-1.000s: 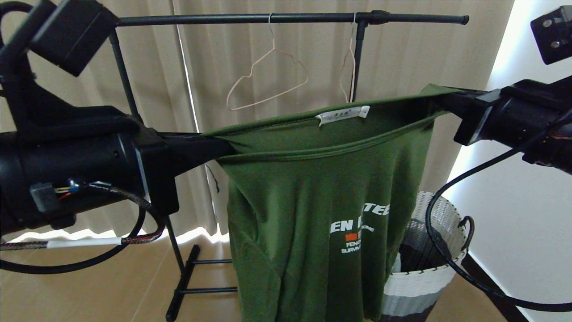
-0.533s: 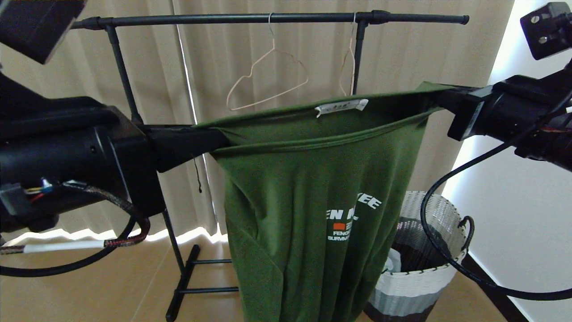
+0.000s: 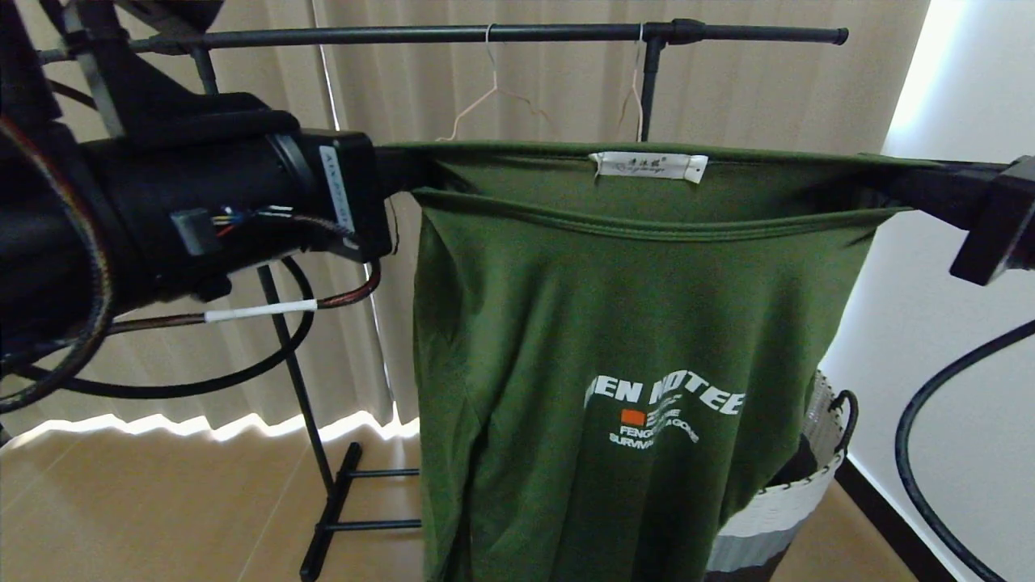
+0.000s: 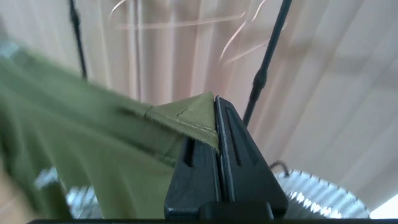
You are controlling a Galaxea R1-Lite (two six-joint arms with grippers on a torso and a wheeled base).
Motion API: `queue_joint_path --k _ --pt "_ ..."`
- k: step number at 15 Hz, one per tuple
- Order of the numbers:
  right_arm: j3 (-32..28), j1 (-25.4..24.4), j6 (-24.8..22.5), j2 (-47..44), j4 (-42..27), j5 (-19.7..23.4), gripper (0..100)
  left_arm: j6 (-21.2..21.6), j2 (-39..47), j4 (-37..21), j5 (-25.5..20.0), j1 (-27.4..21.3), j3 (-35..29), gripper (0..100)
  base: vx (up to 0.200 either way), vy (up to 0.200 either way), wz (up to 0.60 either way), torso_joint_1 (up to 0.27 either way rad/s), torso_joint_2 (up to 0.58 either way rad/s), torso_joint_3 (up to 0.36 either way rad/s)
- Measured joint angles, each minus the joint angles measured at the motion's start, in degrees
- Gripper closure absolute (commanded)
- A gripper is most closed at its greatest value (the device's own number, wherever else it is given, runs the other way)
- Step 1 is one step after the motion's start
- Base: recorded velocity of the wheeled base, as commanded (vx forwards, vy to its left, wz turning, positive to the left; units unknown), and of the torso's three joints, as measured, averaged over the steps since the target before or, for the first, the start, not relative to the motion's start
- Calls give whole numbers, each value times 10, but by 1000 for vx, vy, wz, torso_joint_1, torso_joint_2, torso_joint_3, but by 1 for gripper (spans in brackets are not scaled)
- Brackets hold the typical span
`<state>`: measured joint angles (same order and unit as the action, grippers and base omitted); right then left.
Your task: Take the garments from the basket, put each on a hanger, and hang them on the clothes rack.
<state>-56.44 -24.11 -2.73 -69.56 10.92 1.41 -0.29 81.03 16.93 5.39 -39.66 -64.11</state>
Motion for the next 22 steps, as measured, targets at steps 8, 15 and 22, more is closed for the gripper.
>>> queue_joint_path --k 8,15,22 --pt "32 -30 -1 79 -40 1 100 1 63 20 28 13 -43 100 0 0 0 0 0 0" --pt "88 -30 2 98 -37 25 100 6 94 19 32 20 -73 100 0 0 0 0 0 0" --pt "131 -43 2 136 -39 165 100 13 153 17 33 24 -147 100 0 0 0 0 0 0"
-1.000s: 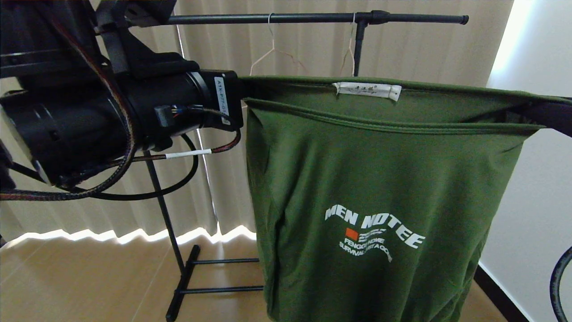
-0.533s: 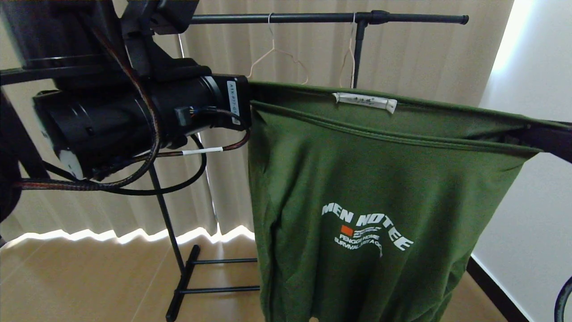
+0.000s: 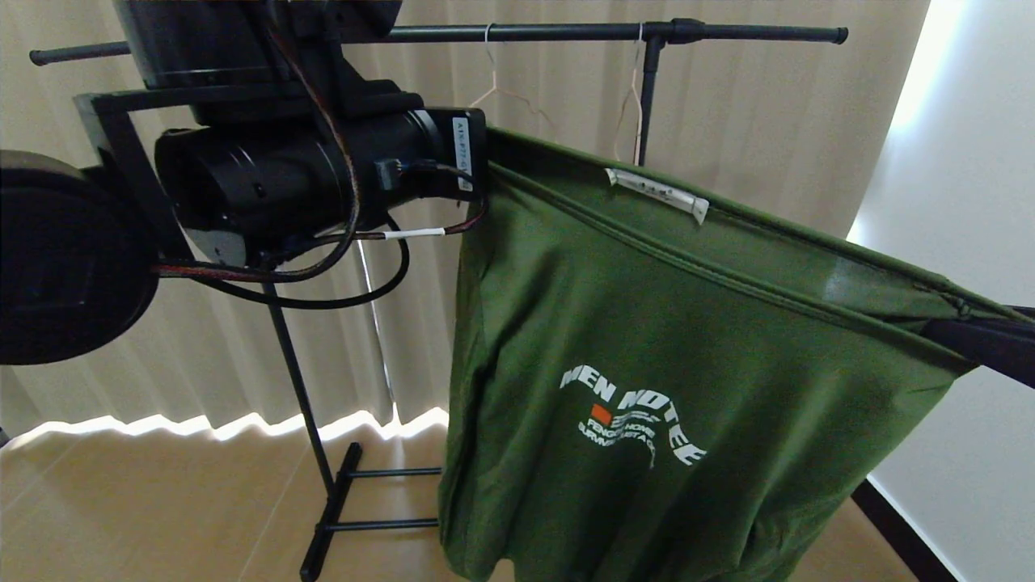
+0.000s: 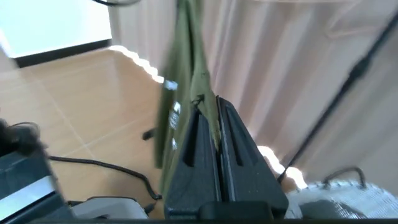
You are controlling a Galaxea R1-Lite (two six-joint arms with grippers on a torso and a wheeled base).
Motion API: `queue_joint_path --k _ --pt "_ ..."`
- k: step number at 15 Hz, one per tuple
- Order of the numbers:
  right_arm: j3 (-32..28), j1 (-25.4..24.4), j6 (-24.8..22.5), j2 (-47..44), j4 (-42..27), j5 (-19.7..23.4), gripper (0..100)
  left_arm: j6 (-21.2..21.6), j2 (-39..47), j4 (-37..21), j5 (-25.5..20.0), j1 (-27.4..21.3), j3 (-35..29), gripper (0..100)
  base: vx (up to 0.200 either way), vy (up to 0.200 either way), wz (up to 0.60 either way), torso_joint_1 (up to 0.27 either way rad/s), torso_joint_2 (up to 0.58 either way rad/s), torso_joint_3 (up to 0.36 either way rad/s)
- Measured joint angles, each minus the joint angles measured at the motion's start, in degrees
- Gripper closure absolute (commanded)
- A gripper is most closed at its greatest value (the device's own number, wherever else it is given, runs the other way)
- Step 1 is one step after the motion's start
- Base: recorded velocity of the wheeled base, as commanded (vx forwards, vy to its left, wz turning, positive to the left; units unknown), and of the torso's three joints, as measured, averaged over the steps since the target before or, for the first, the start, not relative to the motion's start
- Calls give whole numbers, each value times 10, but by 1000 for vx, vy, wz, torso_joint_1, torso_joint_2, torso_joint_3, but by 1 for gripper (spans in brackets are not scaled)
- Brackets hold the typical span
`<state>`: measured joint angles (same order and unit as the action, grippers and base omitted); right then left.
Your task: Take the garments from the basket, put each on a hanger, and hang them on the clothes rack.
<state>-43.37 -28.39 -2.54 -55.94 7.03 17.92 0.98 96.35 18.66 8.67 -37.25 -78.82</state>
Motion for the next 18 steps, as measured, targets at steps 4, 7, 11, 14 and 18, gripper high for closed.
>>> queue_joint_path --k 4,7,11,14,18 --pt "-13 16 -1 -12 14 -12 100 0 1 -48 0 0 -1 100 0 0 0 0 0 0" --pt "-45 62 0 -55 43 -26 100 0 -35 -125 -2 -1 1 100 0 0 0 0 0 0" --pt "-80 93 3 -124 117 -26 100 8 -98 -146 -12 -4 44 100 0 0 0 0 0 0" --pt "-92 97 4 -161 137 -28 100 50 -153 -148 -86 -4 95 100 0 0 0 0 0 0" --pt "-96 98 5 -177 134 -30 0 56 -194 -140 -105 -8 134 100 0 0 0 0 0 0"
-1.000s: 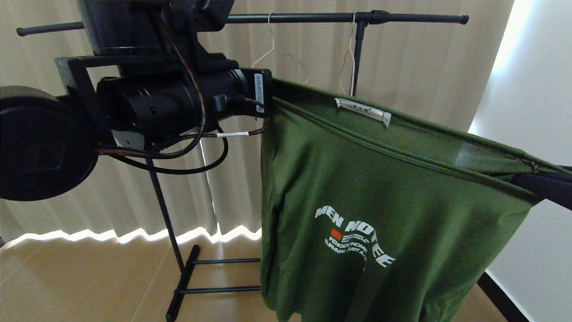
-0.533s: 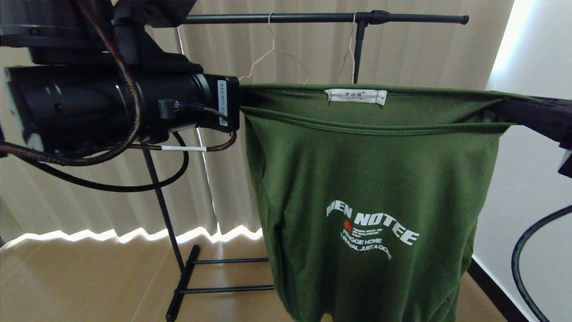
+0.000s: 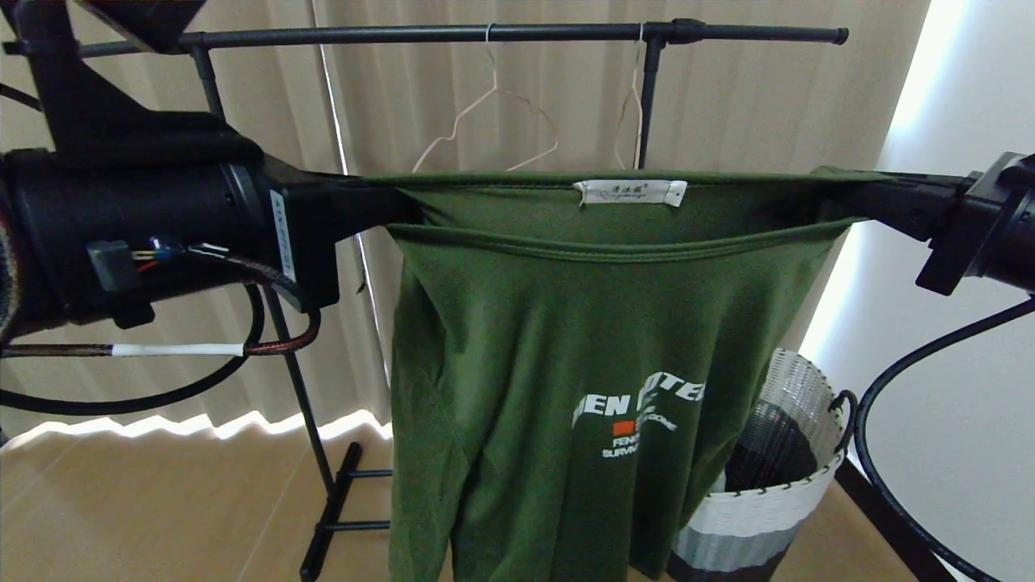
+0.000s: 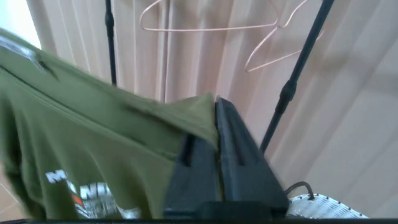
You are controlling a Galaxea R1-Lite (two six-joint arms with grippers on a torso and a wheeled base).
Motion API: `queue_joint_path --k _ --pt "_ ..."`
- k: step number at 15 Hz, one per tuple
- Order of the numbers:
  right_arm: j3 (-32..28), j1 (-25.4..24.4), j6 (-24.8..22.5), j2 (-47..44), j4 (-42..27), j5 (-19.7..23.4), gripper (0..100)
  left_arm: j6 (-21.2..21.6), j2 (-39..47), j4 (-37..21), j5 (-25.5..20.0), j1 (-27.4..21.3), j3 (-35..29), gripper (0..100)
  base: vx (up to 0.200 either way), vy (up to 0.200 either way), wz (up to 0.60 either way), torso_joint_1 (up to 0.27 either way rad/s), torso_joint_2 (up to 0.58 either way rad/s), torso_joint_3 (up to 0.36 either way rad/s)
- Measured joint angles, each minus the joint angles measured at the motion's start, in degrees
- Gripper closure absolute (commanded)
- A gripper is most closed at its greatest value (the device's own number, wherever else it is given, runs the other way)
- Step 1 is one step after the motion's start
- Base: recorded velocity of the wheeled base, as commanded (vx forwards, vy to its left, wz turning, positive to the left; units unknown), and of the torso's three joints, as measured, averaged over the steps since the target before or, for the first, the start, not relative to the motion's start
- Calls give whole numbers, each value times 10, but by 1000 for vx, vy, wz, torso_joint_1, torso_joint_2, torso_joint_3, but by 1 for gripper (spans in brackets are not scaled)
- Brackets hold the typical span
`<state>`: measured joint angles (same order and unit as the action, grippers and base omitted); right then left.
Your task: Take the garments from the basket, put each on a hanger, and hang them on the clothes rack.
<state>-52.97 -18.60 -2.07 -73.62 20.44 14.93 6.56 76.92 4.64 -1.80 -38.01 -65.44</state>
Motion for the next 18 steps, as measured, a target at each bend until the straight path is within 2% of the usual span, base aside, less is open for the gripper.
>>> queue_joint_path --k 4,6,8,10,14,16,18 --pt "15 0 0 6 4 4 0 -3 -1 32 30 8 3 100 0 0 0 0 0 0" --pt "27 0 2 19 4 9 0 -12 10 66 98 14 3 100 0 0 0 0 0 0" --pt "35 -1 2 33 3 36 0 -32 30 106 147 18 0 100 0 0 0 0 0 0" --pt "44 -1 7 51 0 89 0 -38 56 141 182 30 -3 100 0 0 0 0 0 0" --pt "54 0 27 81 -1 103 0 -40 83 148 187 50 -4 100 0 0 0 0 0 0" --pt "57 2 29 87 -4 93 0 -39 84 146 187 53 4 100 0 0 0 0 0 0" --pt "70 34 26 89 -5 72 0 -37 70 144 183 60 36 100 0 0 0 0 0 0"
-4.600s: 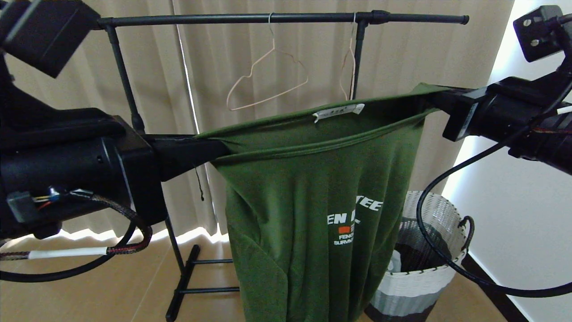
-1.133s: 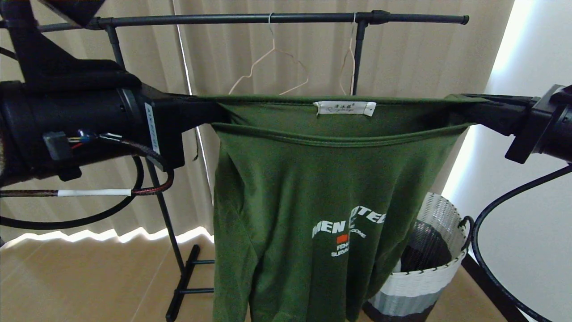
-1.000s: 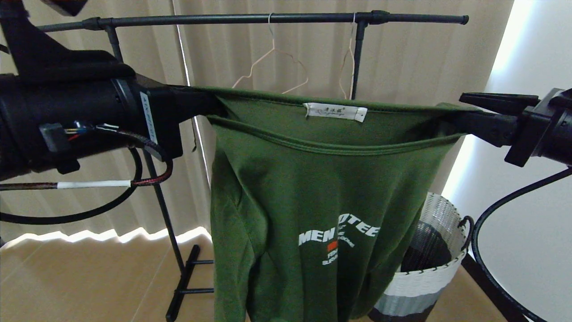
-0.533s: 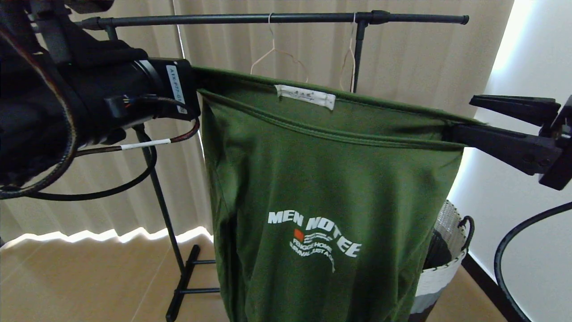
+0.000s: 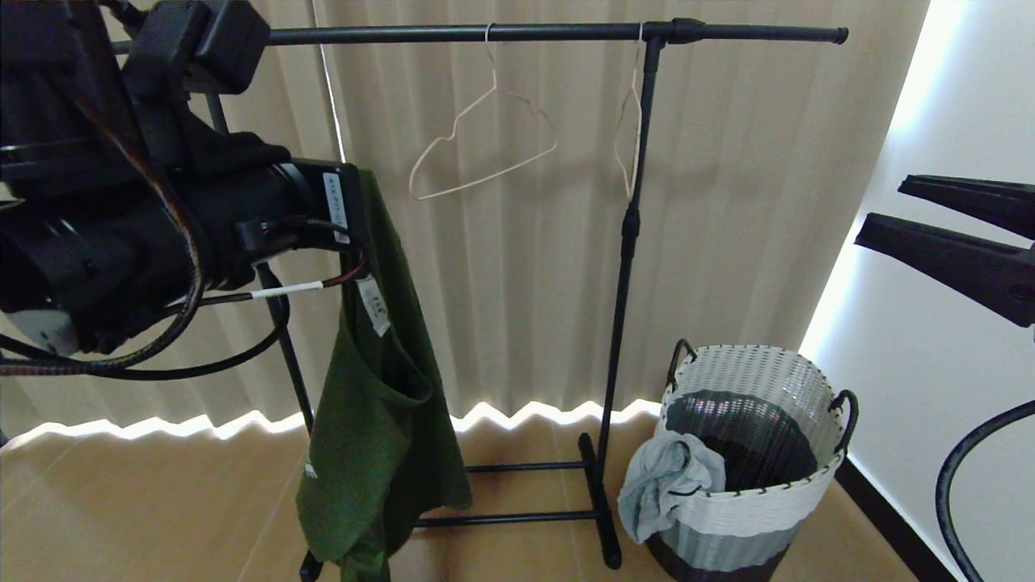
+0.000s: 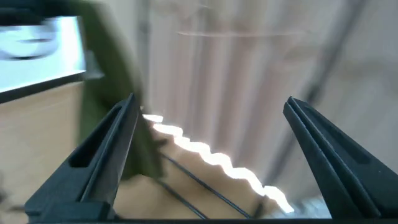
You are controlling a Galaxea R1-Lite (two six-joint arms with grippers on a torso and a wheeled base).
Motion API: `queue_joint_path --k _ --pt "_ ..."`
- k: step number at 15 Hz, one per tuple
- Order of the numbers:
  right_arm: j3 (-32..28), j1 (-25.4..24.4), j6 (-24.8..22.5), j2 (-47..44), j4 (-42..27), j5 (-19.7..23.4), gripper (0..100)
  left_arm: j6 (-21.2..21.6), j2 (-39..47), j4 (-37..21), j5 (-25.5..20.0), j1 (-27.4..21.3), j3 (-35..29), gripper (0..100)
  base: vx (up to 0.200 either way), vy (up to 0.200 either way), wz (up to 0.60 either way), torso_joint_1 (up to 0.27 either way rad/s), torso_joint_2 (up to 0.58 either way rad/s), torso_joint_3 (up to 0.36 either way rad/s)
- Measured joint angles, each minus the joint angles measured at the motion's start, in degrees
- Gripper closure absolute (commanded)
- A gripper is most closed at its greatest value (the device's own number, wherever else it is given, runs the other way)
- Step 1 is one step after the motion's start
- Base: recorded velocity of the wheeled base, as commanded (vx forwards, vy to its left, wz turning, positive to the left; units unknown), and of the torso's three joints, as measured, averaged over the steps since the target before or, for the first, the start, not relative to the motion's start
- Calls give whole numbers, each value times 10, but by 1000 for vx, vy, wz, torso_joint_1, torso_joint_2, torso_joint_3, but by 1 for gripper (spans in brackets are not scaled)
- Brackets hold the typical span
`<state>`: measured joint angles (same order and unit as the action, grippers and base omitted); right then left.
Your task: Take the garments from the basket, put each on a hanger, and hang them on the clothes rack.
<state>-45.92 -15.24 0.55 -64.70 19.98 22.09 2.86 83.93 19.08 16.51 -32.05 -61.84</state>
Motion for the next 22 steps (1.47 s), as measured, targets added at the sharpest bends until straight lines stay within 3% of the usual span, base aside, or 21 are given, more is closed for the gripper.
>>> queue_joint_path --k 2,5,6,9,11,14,22 --pt "28 50 -7 0 0 -25 0 2 -24 0 -14 20 50 100 0 0 0 0 0 0" --pt "99 95 -21 9 16 -56 0 0 -66 12 -78 60 161 100 0 0 0 0 0 0" --pt "130 101 -24 14 40 -60 0 -4 -82 40 -102 74 209 100 0 0 0 0 0 0" --pt "209 111 -26 18 172 -65 0 -16 -117 196 -136 127 323 100 0 0 0 0 0 0" --pt "237 114 -30 3 246 -68 0 -25 -121 223 -151 154 367 100 0 0 0 0 0 0" --pt "251 115 -37 -25 271 -94 0 -27 -120 239 -190 163 374 100 0 0 0 0 0 0" --pt "259 113 -55 -51 272 -95 0 -26 -169 239 -193 163 370 100 0 0 0 44 -134 -91"
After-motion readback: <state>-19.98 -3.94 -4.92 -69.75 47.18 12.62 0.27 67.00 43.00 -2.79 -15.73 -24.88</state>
